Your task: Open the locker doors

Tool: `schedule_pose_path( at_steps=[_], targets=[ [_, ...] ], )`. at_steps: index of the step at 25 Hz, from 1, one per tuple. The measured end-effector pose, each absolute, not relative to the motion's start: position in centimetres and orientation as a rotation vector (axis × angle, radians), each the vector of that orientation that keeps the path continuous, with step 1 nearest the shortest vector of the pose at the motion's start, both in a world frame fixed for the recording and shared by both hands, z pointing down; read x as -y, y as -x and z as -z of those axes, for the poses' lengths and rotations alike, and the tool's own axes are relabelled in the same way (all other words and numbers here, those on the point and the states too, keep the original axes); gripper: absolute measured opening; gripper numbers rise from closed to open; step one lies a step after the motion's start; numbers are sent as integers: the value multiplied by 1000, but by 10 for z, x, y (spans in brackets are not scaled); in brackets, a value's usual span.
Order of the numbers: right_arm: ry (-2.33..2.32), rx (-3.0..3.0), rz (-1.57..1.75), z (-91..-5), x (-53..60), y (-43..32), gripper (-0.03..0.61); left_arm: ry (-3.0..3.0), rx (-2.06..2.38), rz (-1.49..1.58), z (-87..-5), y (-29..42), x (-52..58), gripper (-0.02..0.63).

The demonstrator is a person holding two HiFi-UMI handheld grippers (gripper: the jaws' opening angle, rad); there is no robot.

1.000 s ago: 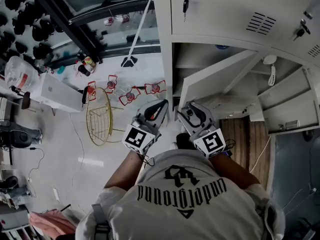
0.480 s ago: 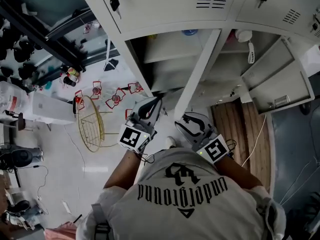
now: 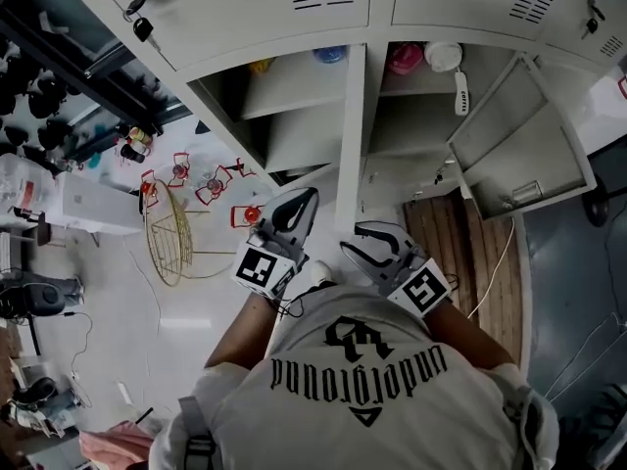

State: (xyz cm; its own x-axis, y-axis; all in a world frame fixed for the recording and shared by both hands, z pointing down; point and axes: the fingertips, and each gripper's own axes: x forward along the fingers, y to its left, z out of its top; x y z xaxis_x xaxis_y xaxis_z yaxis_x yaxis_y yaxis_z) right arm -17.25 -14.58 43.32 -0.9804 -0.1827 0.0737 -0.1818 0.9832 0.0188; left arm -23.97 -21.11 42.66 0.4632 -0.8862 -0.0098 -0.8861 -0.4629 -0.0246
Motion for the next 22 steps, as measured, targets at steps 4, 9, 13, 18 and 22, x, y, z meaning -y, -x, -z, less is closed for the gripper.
schedule_pose_path(
  at_steps=[4, 9, 13, 18, 22],
  targets=[
    [-242, 3063, 36, -433, 152, 142, 134, 2650, -1651, 5, -424, 212, 213, 8],
    [-240, 3060, 3, -435, 165, 104, 132, 2620, -1703, -1, -427, 187, 218, 8],
    [-249, 3060, -13, -436, 176, 74, 108, 2610, -1716, 3, -429, 164, 220, 8],
    [-275, 3057, 8, -438, 196, 42, 78, 2592, -1739, -3, -431, 146, 223, 8],
    [-295, 3058, 39, -439, 208, 26, 71, 2583, -1740, 6, -431, 135, 223, 8]
  ],
)
